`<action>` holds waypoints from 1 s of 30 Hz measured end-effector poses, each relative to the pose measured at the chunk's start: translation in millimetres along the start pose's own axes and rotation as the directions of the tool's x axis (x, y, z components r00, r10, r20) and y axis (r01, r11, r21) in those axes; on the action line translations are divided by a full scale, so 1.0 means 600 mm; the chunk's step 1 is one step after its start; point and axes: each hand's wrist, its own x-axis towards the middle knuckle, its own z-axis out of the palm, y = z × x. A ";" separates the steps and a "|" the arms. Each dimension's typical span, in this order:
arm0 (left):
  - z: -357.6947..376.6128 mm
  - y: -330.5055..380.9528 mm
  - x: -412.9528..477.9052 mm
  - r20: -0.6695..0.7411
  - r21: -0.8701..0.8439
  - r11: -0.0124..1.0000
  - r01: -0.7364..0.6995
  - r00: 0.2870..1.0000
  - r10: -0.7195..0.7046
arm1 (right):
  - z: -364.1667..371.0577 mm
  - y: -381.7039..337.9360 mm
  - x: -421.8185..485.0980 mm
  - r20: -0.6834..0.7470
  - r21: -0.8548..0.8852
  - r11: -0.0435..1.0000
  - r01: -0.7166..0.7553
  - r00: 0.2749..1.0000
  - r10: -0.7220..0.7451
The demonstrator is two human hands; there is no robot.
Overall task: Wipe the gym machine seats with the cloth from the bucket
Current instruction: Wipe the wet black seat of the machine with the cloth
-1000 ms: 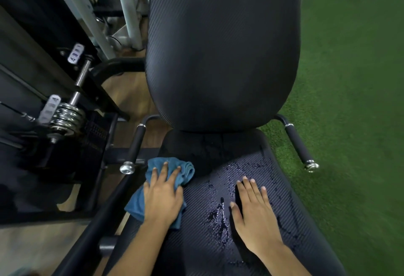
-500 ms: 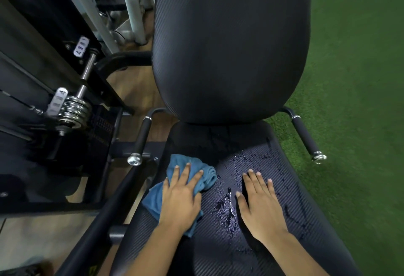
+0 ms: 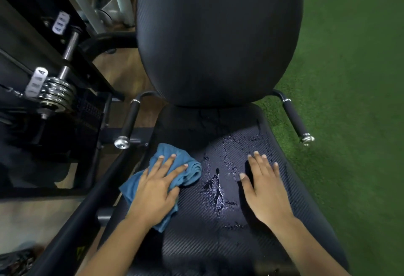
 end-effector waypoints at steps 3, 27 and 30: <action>-0.006 -0.010 0.020 -0.076 0.015 0.989 0.145 0.987 -0.143 | -0.010 0.044 -0.019 -0.025 0.048 0.997 -0.055 0.998 0.057; 0.006 0.043 -0.012 -0.127 0.078 0.972 0.224 0.969 -0.213 | 0.007 0.107 -0.127 -0.054 0.010 0.990 -0.142 0.988 0.143; 0.021 0.083 -0.016 -0.081 0.088 0.989 0.119 0.990 -0.112 | 0.006 0.107 -0.128 -0.058 0.024 0.989 -0.146 0.987 0.147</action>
